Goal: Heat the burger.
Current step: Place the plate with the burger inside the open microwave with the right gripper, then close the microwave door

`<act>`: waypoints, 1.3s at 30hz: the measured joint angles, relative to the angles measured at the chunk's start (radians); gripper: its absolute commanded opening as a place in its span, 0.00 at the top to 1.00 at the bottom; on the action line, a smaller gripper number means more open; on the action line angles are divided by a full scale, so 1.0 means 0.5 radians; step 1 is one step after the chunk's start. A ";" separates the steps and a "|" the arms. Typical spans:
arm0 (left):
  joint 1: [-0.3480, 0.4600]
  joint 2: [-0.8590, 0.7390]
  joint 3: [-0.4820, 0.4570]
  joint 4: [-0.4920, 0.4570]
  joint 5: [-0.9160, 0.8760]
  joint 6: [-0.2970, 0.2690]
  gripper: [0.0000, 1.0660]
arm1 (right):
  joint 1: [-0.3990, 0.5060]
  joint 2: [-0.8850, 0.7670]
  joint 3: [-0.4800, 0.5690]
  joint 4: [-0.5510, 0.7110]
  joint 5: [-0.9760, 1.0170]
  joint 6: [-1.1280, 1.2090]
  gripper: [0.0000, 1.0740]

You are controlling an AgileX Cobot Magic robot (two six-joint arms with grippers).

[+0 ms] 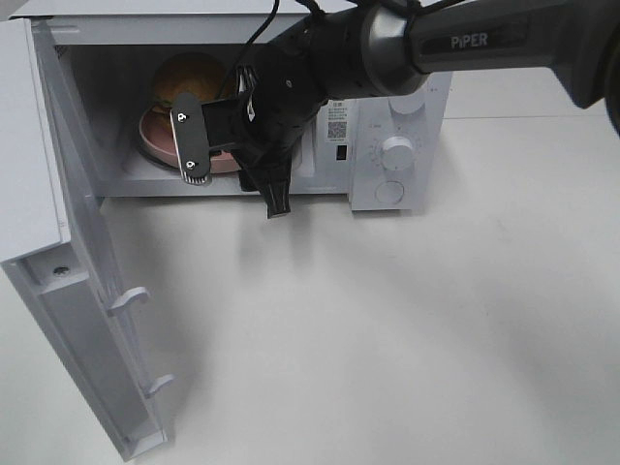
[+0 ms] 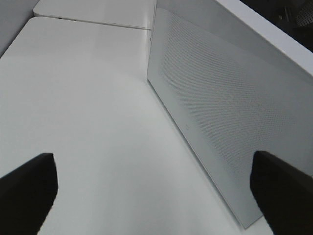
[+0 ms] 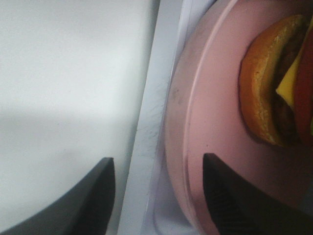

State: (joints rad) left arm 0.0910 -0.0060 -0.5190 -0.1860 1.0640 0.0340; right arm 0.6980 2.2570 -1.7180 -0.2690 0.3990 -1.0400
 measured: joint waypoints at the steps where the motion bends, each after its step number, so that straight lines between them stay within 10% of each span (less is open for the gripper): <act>1: 0.000 0.000 0.000 0.000 0.000 0.000 0.06 | 0.002 -0.022 0.022 0.000 -0.020 0.000 0.41; 9: 0.000 0.000 0.000 0.000 0.000 0.000 0.06 | 0.002 -0.186 0.240 0.000 -0.156 0.000 0.28; 39: 0.000 0.000 0.000 0.000 0.000 0.000 0.06 | 0.002 -0.942 1.070 0.000 -0.240 0.288 0.29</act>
State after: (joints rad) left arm 0.0910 -0.0060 -0.5190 -0.1860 1.0640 0.0340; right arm 0.6990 1.7860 -1.1830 -0.2690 0.2790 -0.8960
